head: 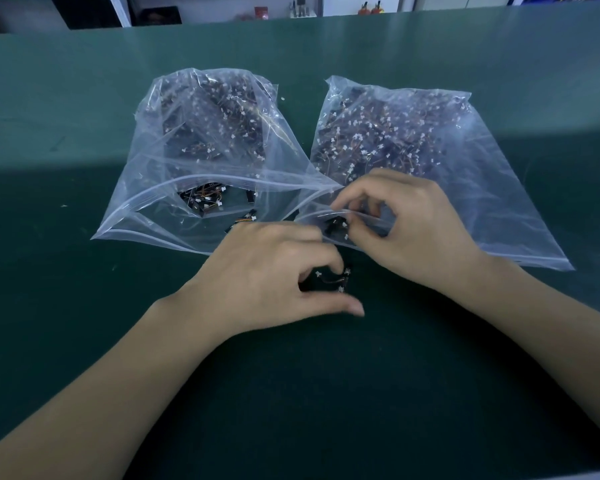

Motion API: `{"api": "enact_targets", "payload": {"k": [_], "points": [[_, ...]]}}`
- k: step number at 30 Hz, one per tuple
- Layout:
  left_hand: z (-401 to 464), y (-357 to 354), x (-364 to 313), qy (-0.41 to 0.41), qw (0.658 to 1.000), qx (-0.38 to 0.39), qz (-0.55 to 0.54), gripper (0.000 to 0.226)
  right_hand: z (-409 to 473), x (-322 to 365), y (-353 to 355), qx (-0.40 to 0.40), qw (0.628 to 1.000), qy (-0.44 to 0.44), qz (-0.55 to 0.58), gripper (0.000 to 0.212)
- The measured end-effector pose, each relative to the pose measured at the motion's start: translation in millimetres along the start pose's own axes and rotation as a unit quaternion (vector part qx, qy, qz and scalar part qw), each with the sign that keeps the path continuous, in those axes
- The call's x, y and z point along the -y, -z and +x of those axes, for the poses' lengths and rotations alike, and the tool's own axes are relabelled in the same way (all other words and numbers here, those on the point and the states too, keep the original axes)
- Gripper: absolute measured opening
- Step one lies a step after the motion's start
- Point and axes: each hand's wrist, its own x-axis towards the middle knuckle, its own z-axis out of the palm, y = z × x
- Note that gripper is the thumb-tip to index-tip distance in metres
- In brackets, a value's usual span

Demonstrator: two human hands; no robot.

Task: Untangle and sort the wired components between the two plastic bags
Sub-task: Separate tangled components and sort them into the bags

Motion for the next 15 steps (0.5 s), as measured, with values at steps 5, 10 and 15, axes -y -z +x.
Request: {"api": "enact_targets", "payload": {"k": [5,10,15], "points": [[1.5,1.7,-1.6,-0.026,0.999,0.015,0.011,0.046,-0.9,4.2,1.6,0.02,1.0,-0.012,-0.003,0.024],[0.4,1.0,-2.4,-0.04,0.999,0.006,0.016,0.016,-0.7,6.7,1.5,0.044,0.999,-0.016,-0.015,0.025],[1.1,-1.3,-5.6,-0.035,0.999,0.007,-0.005,0.007,-1.4,7.4,1.5,0.037,0.999,-0.015,-0.001,0.022]]}}
